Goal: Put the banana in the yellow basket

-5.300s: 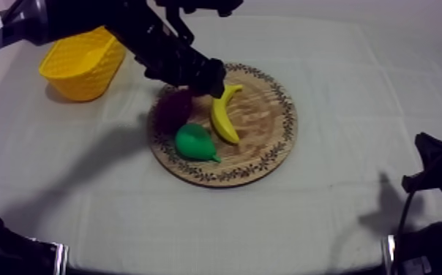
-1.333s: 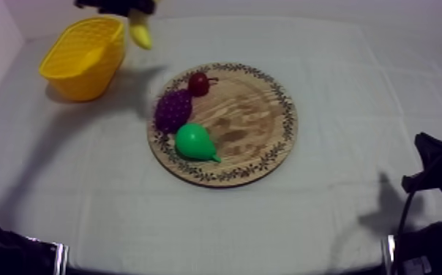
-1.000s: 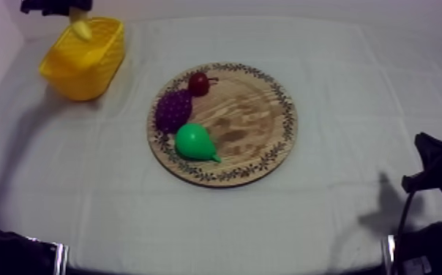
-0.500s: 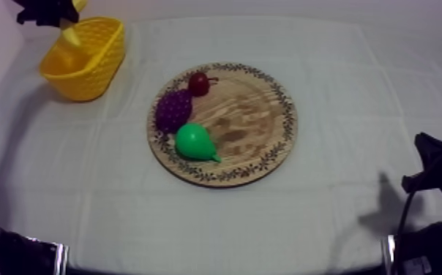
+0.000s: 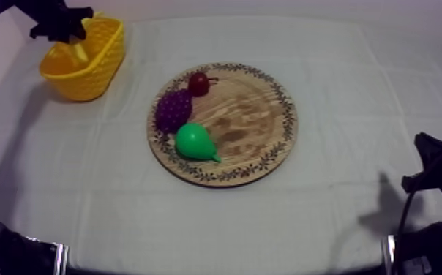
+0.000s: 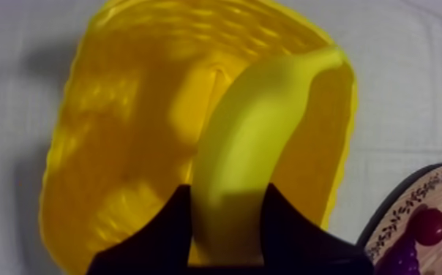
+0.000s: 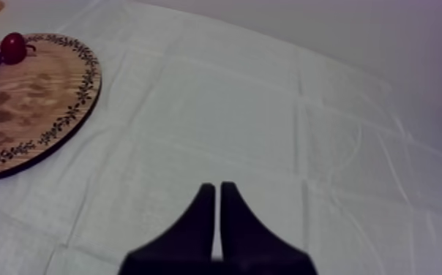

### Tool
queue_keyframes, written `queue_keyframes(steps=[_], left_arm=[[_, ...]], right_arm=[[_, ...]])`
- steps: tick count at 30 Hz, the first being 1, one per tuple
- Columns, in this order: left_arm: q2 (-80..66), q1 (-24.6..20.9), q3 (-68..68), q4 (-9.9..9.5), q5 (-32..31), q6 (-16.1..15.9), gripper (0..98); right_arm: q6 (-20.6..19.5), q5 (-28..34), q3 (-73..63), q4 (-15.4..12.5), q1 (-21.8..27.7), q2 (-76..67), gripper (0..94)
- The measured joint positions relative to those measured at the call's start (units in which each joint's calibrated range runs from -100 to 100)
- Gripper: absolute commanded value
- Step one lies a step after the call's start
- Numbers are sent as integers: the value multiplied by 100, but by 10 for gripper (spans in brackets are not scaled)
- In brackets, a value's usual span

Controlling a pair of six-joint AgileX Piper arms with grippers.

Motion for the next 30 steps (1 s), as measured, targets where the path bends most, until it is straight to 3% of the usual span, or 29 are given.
queue_keyframes(steps=[21,30], left_arm=[[942,-127,-297,-22,-227,22,292],[1163,-137,-269,21,-368,-50,406]], right_arm=[[0,0,0,0,-24,0,4],[0,0,0,0,-44,0,4]])
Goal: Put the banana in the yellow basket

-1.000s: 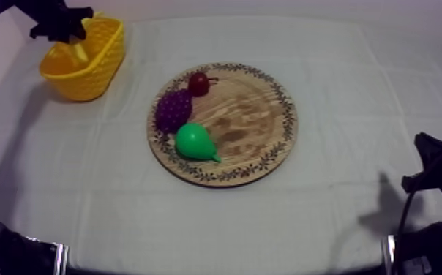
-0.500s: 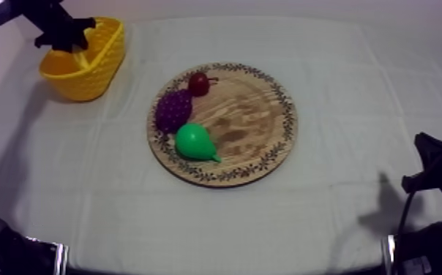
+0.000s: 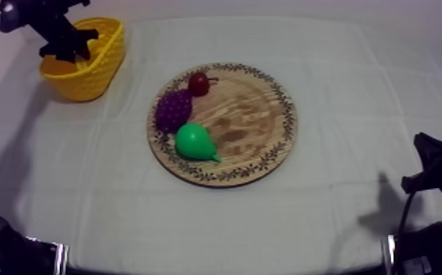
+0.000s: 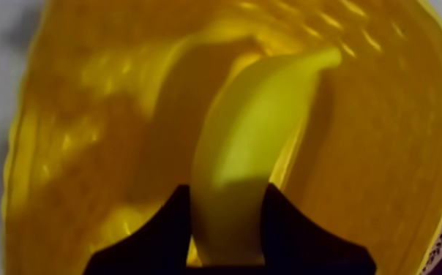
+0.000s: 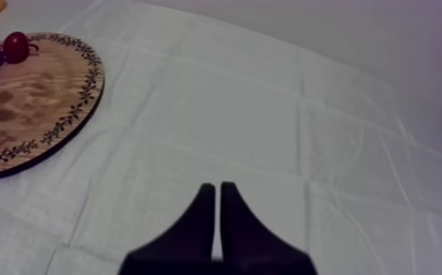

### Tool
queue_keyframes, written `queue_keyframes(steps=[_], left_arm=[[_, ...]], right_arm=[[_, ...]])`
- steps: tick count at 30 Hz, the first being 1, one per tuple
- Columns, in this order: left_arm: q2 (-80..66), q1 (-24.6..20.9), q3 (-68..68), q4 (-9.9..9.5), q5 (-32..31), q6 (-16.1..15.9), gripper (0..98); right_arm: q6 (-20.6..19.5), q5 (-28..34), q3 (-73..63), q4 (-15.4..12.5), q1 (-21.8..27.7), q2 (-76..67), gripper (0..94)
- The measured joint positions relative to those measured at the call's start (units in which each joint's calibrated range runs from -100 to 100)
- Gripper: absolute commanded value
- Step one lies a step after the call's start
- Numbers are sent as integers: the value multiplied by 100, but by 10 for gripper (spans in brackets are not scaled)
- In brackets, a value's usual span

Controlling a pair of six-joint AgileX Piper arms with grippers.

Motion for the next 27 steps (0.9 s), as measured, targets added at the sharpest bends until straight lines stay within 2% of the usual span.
queue_keyframes(steps=[8,12,18,27], left_arm=[[7,-3,38,71,-49,-52,471],[-14,-3,39,93,-49,-62,457],[-134,25,3,91,-25,-58,352],[-598,144,-27,-36,55,85,201]], right_arm=[[0,0,0,0,-11,0,4],[0,0,0,0,-11,0,4],[0,0,0,0,-11,0,4],[0,0,0,0,-15,0,4]])
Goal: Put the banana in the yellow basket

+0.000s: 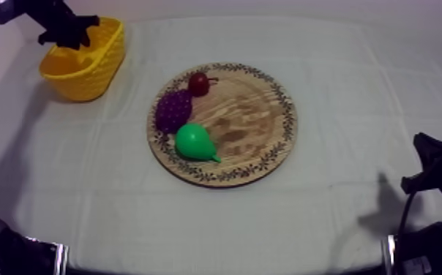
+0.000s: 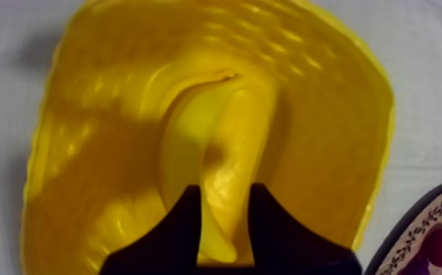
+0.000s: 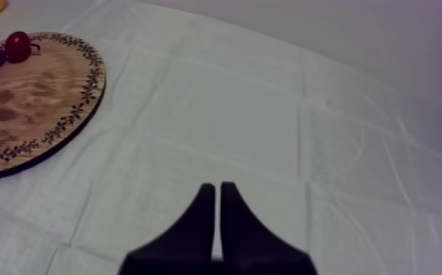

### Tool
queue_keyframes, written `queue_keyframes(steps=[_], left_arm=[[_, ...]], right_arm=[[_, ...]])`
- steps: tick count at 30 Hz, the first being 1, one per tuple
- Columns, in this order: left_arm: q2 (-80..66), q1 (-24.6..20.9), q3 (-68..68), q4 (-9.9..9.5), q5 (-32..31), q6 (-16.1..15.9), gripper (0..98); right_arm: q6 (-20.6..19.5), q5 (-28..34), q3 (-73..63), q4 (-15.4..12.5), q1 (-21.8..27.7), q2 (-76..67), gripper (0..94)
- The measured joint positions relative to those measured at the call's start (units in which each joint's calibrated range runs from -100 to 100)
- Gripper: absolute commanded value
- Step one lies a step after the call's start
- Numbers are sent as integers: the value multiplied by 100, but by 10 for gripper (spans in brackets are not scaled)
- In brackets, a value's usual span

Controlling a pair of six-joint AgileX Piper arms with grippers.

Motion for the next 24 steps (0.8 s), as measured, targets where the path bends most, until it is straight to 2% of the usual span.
queue_keyframes(steps=[5,10,24], left_arm=[[-365,44,181,-78,-48,135,132],[-712,24,412,-71,-129,181,79],[-1987,-74,1438,6,-670,57,6]], right_arm=[[0,0,0,0,-3,0,4],[0,0,0,0,-11,0,4],[0,0,0,0,-35,0,4]])
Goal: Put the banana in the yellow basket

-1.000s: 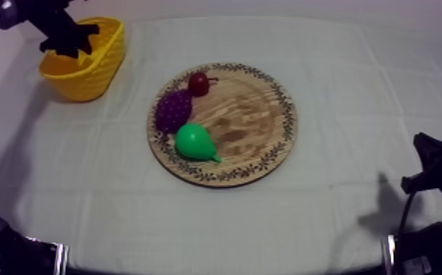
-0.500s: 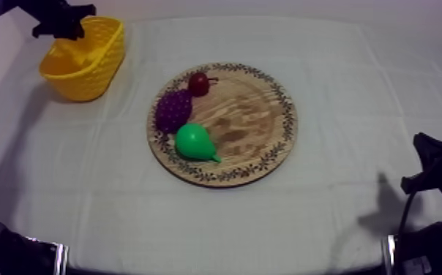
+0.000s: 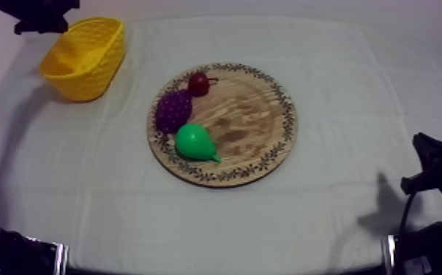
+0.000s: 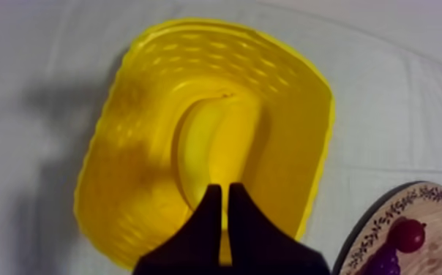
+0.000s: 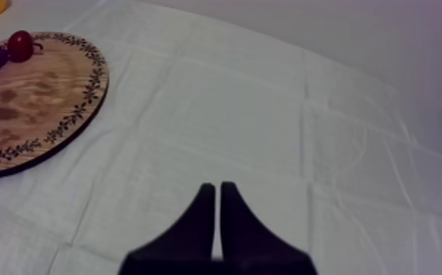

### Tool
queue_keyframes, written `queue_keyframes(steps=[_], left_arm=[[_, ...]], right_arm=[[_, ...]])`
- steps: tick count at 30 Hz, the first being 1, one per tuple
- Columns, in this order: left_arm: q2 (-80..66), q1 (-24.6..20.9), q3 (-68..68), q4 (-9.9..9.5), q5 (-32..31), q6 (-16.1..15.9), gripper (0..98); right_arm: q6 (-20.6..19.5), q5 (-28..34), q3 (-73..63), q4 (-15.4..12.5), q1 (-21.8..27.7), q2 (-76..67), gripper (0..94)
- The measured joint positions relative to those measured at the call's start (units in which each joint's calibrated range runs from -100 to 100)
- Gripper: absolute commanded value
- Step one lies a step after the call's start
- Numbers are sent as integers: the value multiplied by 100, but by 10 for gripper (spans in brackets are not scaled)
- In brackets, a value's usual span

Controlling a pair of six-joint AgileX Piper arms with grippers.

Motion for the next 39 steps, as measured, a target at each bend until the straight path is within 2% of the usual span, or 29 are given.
queue_keyframes(steps=[5,11,17,20,29,39], left_arm=[[-787,-21,552,174,-381,-261,3],[-2022,-13,1238,239,-972,-430,2],[-3465,-53,2385,534,-1828,-690,2],[-4275,-55,3089,614,-2315,-821,2],[-6928,19,5705,629,-3331,-924,2],[-9514,-25,8240,611,-3316,-949,2]], right_arm=[[0,0,0,0,-4,0,4],[0,0,0,0,-9,0,4],[0,0,0,0,-9,0,4],[0,-8,0,0,-9,0,4],[0,1,0,0,-12,-6,4],[0,1,0,0,-12,-6,4]])
